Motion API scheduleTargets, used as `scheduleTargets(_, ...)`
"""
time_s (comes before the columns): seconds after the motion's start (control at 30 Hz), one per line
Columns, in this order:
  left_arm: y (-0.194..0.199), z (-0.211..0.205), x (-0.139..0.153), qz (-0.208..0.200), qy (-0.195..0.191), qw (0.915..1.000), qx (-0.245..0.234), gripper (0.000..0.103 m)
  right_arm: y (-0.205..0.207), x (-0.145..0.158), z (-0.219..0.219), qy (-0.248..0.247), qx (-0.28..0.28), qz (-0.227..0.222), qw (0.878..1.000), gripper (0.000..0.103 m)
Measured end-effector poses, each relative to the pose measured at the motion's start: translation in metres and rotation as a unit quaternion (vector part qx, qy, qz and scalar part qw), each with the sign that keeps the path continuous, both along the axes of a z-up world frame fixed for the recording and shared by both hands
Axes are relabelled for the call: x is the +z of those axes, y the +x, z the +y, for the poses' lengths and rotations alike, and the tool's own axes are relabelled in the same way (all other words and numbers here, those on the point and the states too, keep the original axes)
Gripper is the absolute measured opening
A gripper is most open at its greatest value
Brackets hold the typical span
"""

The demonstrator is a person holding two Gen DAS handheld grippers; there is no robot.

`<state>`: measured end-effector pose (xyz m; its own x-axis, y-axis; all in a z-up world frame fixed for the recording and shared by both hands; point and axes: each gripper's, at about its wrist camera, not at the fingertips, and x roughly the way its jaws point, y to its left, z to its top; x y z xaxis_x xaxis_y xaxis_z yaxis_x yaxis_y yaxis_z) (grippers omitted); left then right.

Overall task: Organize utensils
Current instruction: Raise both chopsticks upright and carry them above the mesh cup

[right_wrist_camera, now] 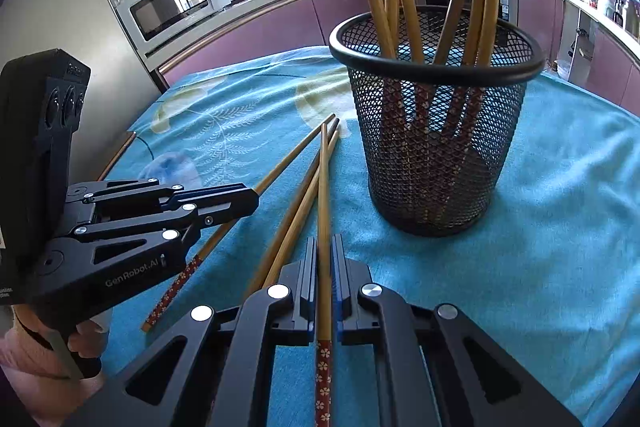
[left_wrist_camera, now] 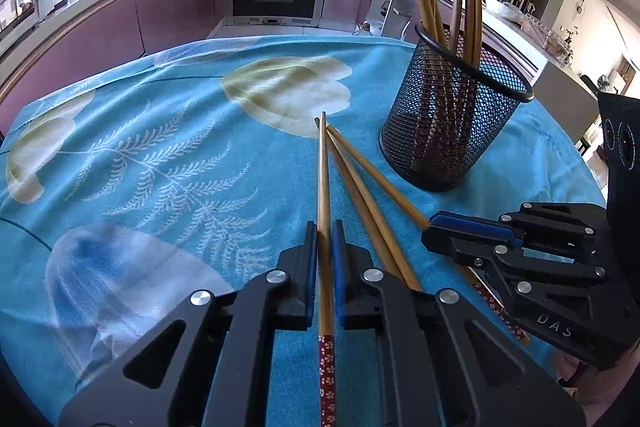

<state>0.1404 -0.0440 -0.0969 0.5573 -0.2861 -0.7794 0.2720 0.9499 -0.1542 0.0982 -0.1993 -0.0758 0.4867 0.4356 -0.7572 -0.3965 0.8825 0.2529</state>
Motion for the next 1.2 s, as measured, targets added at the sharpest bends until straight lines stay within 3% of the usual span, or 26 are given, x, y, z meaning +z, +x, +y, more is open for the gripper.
scheduleTargets(0.57, -0.027, 0.015, 0.042, -0.027, -0.065, 0.9972, -0.025, 0.008, -0.021, 0.032, -0.019, 0.055, 0.017, -0.030, 0.998, 0.006)
scheduleTargets(1.2, -0.050, 0.025, 0.100, -0.086, -0.130, 0.9864, -0.054, 0.008, -0.029, 0.073, -0.050, 0.090, -0.001, -0.082, 0.993, 0.006)
